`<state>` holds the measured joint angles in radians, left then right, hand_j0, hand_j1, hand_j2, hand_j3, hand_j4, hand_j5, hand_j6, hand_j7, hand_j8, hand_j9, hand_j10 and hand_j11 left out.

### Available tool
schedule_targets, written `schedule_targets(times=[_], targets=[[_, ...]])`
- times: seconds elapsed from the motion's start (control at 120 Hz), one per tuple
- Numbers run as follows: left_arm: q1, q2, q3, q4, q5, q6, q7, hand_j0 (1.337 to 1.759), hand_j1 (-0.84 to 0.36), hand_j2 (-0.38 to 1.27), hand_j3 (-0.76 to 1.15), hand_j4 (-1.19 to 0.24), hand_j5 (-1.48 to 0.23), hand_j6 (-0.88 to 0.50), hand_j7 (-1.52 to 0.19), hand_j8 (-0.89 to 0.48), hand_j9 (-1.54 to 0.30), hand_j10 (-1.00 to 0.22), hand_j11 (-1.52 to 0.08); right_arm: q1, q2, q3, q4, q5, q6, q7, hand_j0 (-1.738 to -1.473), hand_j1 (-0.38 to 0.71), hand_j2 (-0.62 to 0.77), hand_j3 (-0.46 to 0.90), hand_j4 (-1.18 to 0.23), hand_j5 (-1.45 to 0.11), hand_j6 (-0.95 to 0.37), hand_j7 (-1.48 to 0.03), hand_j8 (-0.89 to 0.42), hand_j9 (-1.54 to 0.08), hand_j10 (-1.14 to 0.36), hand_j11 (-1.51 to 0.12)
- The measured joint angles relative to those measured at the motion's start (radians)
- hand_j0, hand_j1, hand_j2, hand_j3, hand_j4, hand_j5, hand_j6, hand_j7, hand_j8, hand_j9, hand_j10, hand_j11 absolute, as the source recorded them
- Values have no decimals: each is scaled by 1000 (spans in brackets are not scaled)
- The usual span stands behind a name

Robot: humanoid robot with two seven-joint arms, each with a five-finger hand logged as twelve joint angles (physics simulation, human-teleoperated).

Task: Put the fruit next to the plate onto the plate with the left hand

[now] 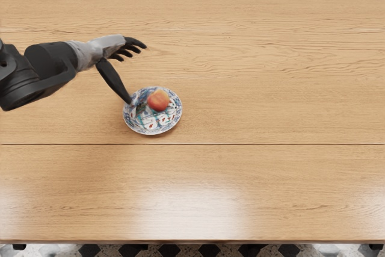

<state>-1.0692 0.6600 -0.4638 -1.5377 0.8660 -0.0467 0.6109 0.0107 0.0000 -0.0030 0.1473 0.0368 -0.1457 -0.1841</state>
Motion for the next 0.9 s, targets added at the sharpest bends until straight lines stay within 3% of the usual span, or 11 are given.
schedule_targets(times=[0.392, 0.433, 0.567, 0.633, 0.9], targets=[[70, 74, -33, 91, -245, -48, 0, 1658, 285, 16, 0, -58, -73, -58, -73, -57, -73, -58, -73, 0, 0, 0, 0, 0, 0, 0, -1658, -349, 0, 0, 0, 0, -1, 0, 0, 0, 0, 0], [86, 109, -33, 95, -256, -84, -23, 1658, 289, 15, 0, -54, -68, -53, -67, -53, -67, -53, -67, 0, 0, 0, 0, 0, 0, 0, -1658, -349, 0, 0, 0, 0, -1, 0, 0, 0, 0, 0], [103, 161, -33, 98, -271, -202, -201, 1658, 300, 11, 0, -45, -56, -45, -56, -45, -56, -45, -55, 0, 0, 0, 0, 0, 0, 0, -1658, -349, 0, 0, 0, 0, -1, 0, 0, 0, 0, 0], [104, 204, -30, 97, -273, -264, -309, 1658, 303, 10, 0, -43, -52, -43, -52, -43, -52, -42, -52, 0, 0, 0, 0, 0, 0, 0, -1658, -349, 0, 0, 0, 0, -1, 0, 0, 0, 0, 0], [253, 269, -27, 105, -274, -369, -861, 1658, 309, 10, 0, -37, -46, -38, -46, -38, -45, -37, -45, 0, 0, 0, 0, 0, 0, 0, -1658, -349, 0, 0, 0, 0, -1, 0, 0, 0, 0, 0]])
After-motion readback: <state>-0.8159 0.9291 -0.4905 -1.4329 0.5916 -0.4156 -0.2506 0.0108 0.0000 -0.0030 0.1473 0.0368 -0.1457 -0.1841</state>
